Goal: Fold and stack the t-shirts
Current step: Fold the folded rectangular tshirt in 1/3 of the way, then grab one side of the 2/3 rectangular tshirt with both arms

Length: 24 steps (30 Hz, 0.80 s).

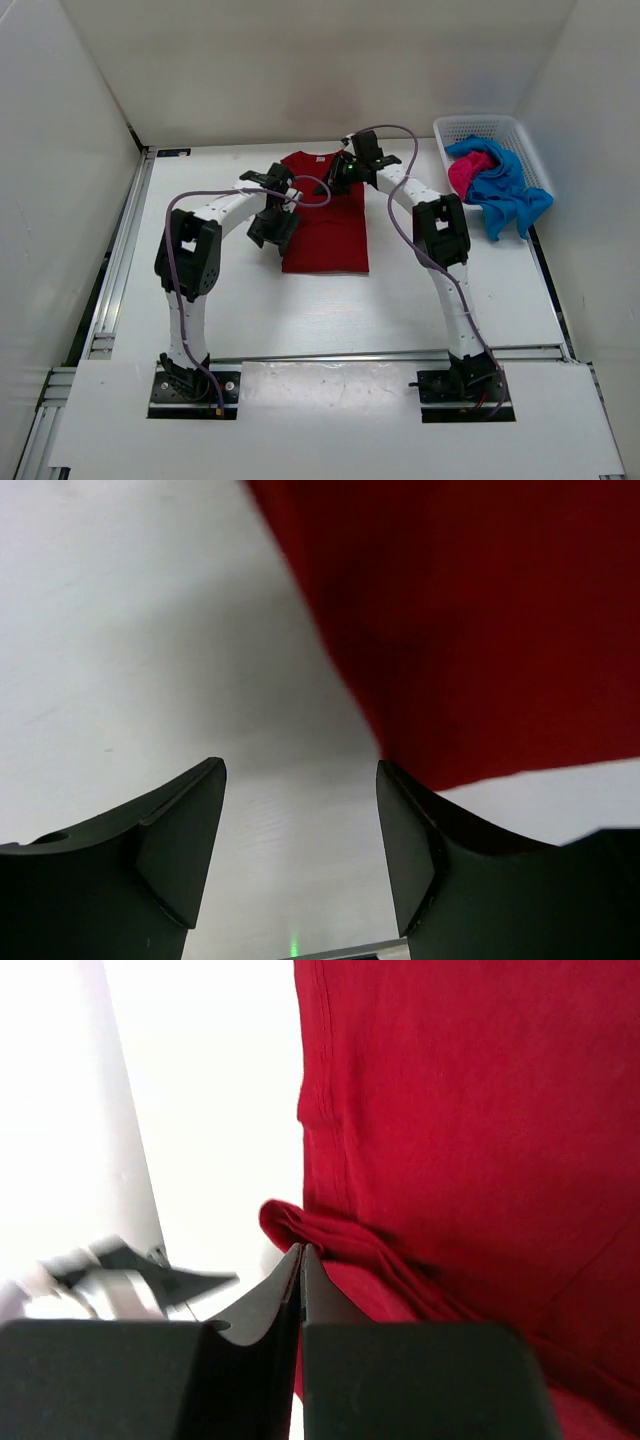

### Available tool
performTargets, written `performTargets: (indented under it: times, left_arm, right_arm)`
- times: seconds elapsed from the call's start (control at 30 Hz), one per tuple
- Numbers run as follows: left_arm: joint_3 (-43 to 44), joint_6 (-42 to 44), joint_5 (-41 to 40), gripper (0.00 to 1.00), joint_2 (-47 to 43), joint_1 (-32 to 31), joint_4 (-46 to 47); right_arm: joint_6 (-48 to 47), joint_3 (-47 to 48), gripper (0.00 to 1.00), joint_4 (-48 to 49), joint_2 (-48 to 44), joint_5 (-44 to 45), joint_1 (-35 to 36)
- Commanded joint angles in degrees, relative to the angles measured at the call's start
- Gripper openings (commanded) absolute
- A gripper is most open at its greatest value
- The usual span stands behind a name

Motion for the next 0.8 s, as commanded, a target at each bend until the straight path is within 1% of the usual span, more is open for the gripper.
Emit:
performTargets:
  times: [0.0, 0.07, 0.13, 0.17, 0.2, 0.23, 0.3, 0.33, 0.4, 0.43, 0.47, 0.5, 0.57, 0.6, 0.67, 0.73, 0.77]
  left_arm:
    - [-0.3, 0.0, 5.6, 0.72, -4.6, -0.4, 0.0]
    - [-0.3, 0.0, 7.1, 0.72, -4.1, -0.4, -0.5]
    - [-0.3, 0.0, 9.2, 0.75, -4.1, -0.4, -0.5]
    - [-0.3, 0.0, 11.3, 0.75, -3.6, -0.4, -0.5]
    - [-0.3, 0.0, 12.4, 0.75, -3.5, -0.4, -0.5]
    - [-1.1, 0.0, 13.6, 0.76, -3.5, -0.4, -0.5]
    - [-1.7, 0.0, 15.9, 0.76, -2.2, -0.4, -0.5]
    - [-2.3, 0.0, 16.0, 0.76, -1.4, -0.4, -0.5]
    - [-3.0, 0.0, 16.0, 0.76, -0.7, -0.4, -0.5]
    - [-3.0, 0.0, 16.0, 0.76, -0.7, -0.4, -0.5]
    - [-4.3, 0.0, 16.0, 0.76, -0.1, -0.4, -0.5]
    - [-4.8, 0.0, 16.5, 0.76, -0.1, -0.4, -0.5]
    - [-5.5, 0.0, 17.1, 0.74, 0.5, -0.4, 0.0]
    - [-5.5, 0.0, 17.1, 0.71, 1.1, -0.4, 0.0]
    - [-5.5, 0.0, 17.1, 0.66, 1.8, -0.4, 0.0]
    - [-4.9, 0.0, 17.1, 0.61, 2.3, -0.4, 0.0]
    - [-4.9, 0.0, 17.7, 0.55, 2.3, -0.4, 0.0]
  right_arm:
    - [2.7, 1.9, 0.00, 1.4, 2.3, 0.0, -1.6]
    - [2.7, 0.9, 0.01, 1.4, 0.4, -1.3, -2.1]
    - [-1.3, -2.1, 0.09, -2.3, -4.9, -0.1, -3.6]
    - [-5.6, -3.1, 0.24, -4.7, -8.9, 1.5, -4.2]
    - [-7.8, -4.2, 0.31, -7.0, -9.0, 3.1, -4.2]
    - [-9.8, -5.7, 0.37, -9.4, -13.1, 4.8, -4.7]
    - [-14.1, -12.6, 0.46, -14.6, -17.1, 7.1, -4.7]
    - [-15.2, -19.2, 0.49, -15.5, -21.2, 7.7, -5.2]
    - [-17.2, -26.2, 0.54, -16.7, -25.0, 7.7, -5.2]
    - [-18.6, -29.8, 0.58, -17.3, -28.4, 7.7, -5.2]
    - [-18.6, -36.4, 0.58, -17.3, -29.9, 7.1, -5.2]
    - [-18.6, -39.6, 0.60, -17.3, -32.3, 7.1, -5.2]
    - [-18.6, -45.1, 0.60, -16.6, -33.8, 5.0, -5.2]
    - [-18.6, -49.6, 0.60, -15.2, -34.5, 3.3, -5.2]
    - [-18.6, -53.6, 0.61, -14.0, -35.2, 1.7, -4.7]
    - [-18.6, -55.2, 0.61, -12.8, -35.2, 1.1, -4.7]
    - [-18.6, -56.1, 0.61, -12.8, -35.2, 2.7, -4.7]
